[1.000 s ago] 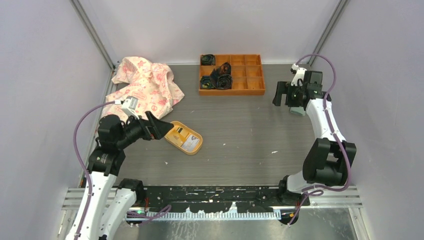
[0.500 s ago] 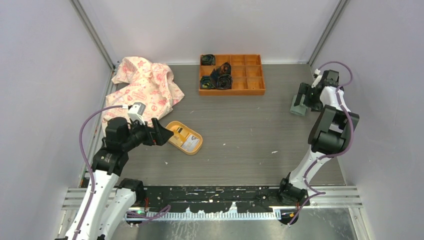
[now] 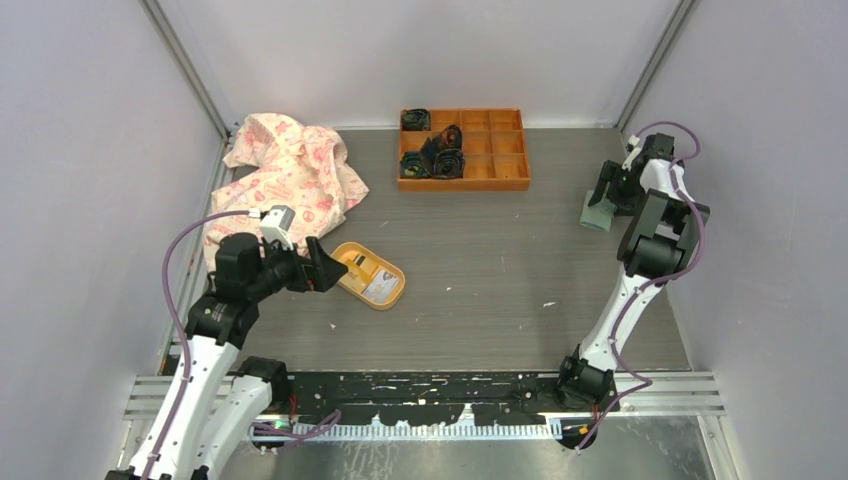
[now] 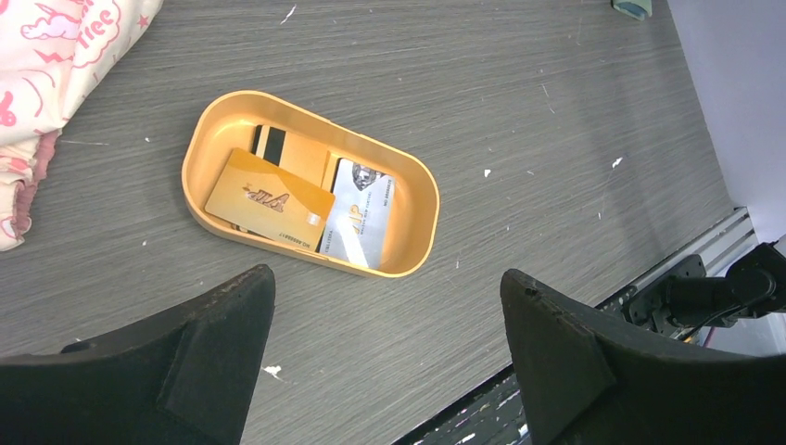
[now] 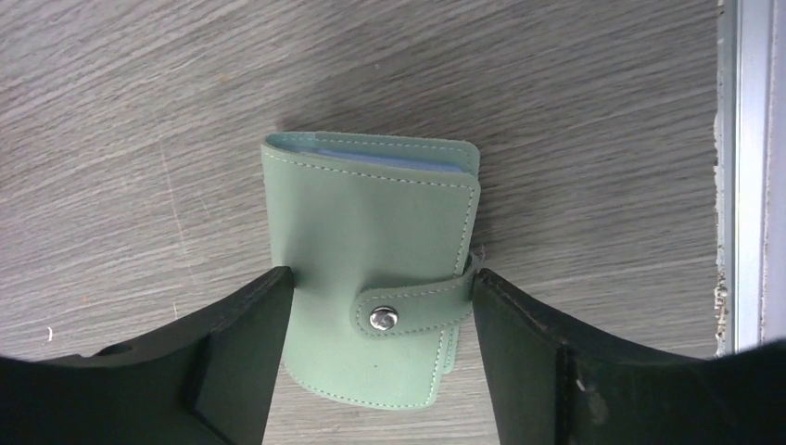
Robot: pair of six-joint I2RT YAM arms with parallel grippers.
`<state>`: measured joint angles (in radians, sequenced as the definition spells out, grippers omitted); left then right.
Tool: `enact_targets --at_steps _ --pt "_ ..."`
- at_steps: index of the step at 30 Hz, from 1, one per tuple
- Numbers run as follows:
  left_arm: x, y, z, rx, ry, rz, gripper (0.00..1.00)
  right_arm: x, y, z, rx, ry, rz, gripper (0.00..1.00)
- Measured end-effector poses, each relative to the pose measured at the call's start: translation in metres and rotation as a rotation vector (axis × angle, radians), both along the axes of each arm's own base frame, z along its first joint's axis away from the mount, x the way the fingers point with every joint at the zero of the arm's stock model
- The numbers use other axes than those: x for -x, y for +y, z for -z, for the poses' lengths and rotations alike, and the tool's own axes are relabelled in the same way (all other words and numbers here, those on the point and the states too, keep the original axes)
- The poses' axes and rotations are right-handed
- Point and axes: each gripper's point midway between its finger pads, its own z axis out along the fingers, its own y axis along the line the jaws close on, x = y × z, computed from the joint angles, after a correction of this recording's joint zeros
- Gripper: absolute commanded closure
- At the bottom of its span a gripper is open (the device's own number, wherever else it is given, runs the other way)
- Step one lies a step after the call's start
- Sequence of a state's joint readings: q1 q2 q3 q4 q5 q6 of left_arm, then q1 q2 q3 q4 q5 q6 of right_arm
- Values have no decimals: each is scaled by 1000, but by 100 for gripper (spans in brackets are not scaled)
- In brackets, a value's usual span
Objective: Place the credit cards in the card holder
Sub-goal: Move the card holder to the center of the board.
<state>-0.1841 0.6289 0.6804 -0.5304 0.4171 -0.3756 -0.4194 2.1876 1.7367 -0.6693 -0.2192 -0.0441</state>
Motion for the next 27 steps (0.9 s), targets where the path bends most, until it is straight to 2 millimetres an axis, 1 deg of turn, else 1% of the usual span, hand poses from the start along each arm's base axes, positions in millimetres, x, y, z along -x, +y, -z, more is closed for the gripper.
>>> enact_targets --at_steps 4,5,7,9,10,12,16,18,19,21,23,25,26,27 --pt "-1 0 2 -3 6 -3 9 0 4 1 8 15 -31 39" --pt "-1 0 2 -3 7 -3 9 0 7 1 11 19 -47 42" --pt "-1 1 2 -4 7 -4 9 0 18 2 8 29 -86 43" --pt "-1 0 2 -3 7 -3 9 -1 33 2 2 33 -137 45" --pt "-1 0 2 -3 6 -3 9 1 44 3 -3 34 -170 45" --pt "0 0 1 -2 3 -1 9 11 68 4 -13 41 -238 45" --pt "2 -2 -2 7 -5 12 9 52 133 6 -37 88 -408 46" --pt "3 -4 -3 15 -4 24 9 77 173 7 -50 120 -516 45" --pt "4 -5 -3 20 -5 33 9 92 197 7 -55 135 -586 44" --pt "5 -9 -5 34 -6 52 9 114 235 7 -64 160 -697 40" --pt "7 -13 -9 53 -14 78 9 137 274 6 -74 180 -825 33" --pt "10 -18 -13 78 -18 106 10 158 306 2 -92 192 -942 27" --pt "11 -21 -14 94 -18 115 12 168 319 -3 -106 193 -998 26" --pt "13 -24 -15 115 -17 127 15 175 328 -9 -120 185 -1039 25"
